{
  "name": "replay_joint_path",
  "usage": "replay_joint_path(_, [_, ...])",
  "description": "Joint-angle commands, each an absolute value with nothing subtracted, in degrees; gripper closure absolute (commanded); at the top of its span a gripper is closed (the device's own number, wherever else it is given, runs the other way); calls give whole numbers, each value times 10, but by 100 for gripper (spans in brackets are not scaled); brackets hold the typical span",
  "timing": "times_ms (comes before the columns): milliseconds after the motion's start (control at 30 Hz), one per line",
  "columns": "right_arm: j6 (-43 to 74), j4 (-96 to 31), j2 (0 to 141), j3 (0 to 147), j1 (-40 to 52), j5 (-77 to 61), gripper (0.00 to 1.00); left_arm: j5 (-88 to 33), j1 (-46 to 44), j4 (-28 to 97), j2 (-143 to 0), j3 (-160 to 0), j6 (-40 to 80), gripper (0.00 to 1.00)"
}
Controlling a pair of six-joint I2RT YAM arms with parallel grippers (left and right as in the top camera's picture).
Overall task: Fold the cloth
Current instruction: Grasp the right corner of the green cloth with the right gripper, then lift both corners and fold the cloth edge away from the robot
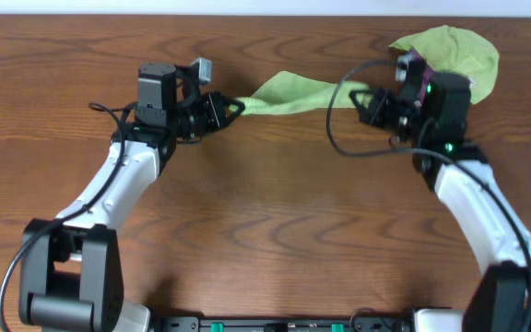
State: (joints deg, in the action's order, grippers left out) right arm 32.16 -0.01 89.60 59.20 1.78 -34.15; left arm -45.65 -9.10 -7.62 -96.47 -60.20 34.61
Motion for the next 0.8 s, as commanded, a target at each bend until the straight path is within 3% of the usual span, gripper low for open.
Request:
replay_joint_path(0, [292,-7,957,658,15,-332,99,-418,-89,-124,-1001,-626,414,94])
replay_joint_path(367, [284,-36,1088,875,15,-322,99,-406,-87,-99,-1143,-884,413,94])
replay_joint_path(767, [235,-138,1093,1003,15,-316,99,-469,-55,-1,-1164,-1027,372,94])
